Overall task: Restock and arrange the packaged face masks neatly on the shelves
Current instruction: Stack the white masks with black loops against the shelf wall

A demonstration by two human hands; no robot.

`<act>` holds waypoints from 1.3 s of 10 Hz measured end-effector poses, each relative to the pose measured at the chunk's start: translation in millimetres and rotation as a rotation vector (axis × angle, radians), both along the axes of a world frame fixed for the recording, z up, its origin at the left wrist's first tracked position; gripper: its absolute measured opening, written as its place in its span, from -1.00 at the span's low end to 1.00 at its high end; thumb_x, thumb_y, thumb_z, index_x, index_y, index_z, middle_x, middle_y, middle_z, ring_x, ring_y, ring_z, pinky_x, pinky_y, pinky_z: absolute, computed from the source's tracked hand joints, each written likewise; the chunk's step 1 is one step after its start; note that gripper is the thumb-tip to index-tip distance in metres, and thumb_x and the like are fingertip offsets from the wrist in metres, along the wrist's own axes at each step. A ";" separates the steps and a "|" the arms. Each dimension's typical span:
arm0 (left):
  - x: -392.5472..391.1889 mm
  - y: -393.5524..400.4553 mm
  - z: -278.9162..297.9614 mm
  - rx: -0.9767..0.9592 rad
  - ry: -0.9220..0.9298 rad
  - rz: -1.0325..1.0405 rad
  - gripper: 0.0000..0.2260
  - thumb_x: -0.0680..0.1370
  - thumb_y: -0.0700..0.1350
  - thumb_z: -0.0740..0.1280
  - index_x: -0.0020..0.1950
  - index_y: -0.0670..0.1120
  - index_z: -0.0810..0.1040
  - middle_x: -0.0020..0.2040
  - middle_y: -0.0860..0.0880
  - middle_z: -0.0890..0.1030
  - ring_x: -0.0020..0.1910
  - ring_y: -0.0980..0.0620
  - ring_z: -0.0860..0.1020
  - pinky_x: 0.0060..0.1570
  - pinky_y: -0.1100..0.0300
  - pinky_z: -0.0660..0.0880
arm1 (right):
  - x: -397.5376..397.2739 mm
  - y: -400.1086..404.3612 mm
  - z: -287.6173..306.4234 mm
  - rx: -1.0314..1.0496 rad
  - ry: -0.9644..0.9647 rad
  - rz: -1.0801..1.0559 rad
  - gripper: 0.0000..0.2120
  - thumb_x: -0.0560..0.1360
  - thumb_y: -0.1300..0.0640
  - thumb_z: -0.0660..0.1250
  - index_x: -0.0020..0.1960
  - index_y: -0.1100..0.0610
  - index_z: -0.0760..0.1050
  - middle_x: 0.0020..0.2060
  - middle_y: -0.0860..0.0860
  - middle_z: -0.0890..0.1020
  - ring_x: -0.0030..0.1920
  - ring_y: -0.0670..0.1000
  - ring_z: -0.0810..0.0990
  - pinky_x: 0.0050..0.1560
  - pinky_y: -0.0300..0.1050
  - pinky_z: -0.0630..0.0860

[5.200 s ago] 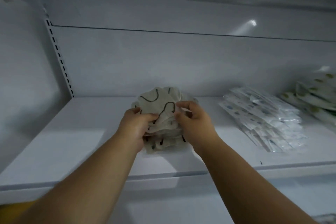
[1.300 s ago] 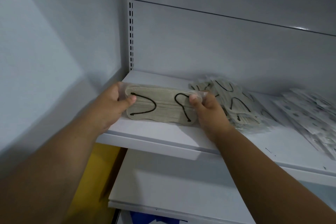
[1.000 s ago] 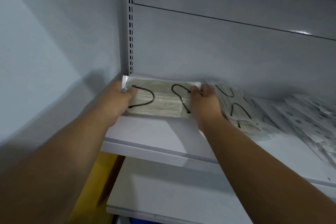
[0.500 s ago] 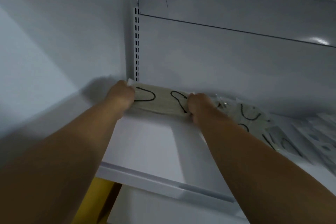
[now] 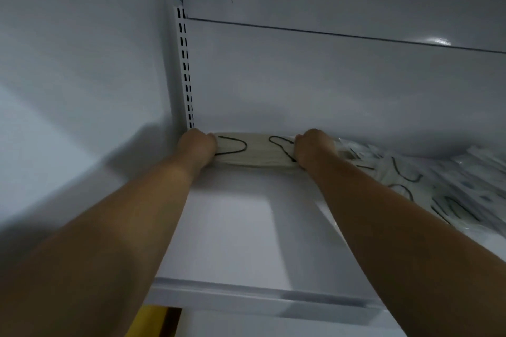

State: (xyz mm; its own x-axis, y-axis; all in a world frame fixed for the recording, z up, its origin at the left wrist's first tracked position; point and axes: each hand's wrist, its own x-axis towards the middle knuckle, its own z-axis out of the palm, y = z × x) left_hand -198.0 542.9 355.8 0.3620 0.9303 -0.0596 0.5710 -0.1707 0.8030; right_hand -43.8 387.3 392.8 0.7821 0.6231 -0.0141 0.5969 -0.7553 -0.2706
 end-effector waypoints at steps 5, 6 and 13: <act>-2.7 32.4 -5.0 0.303 0.177 -0.055 -0.91 0.56 -0.20 0.37 0.00 -0.14 0.66 0.08 -0.16 0.67 0.12 -0.20 0.59 0.09 0.11 0.47 | 10.5 43.2 -30.3 0.204 0.085 -0.068 -0.74 0.62 0.18 0.16 0.25 0.23 0.47 0.17 0.21 0.59 0.18 0.24 0.57 -0.05 -0.06 0.41; 0.5 31.7 -9.7 0.349 0.193 -0.084 -0.89 0.55 -0.23 0.36 -0.02 -0.12 0.69 0.09 -0.17 0.68 0.13 -0.20 0.60 0.15 0.09 0.48 | 11.6 46.1 -34.4 0.322 0.120 -0.140 -0.72 0.68 0.12 0.10 0.31 0.26 0.29 0.23 0.27 0.55 0.25 0.29 0.53 0.10 0.06 0.47; 10.3 42.3 -10.0 0.510 0.331 -0.151 -0.79 0.54 -0.25 0.31 0.07 -0.17 0.71 0.15 -0.24 0.59 0.13 -0.25 0.56 0.22 0.03 0.50 | 8.2 36.7 -25.7 0.032 -0.129 0.037 -0.74 0.58 0.32 0.16 0.24 0.24 0.45 0.22 0.22 0.52 0.24 0.25 0.51 0.10 0.03 0.49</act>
State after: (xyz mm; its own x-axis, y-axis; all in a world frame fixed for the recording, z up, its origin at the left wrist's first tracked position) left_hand -187.7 585.2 345.9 0.5300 0.8114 0.2466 0.7152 -0.5839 0.3842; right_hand -35.6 424.0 367.1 0.7526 0.6500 0.1052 0.6554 -0.7243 -0.2140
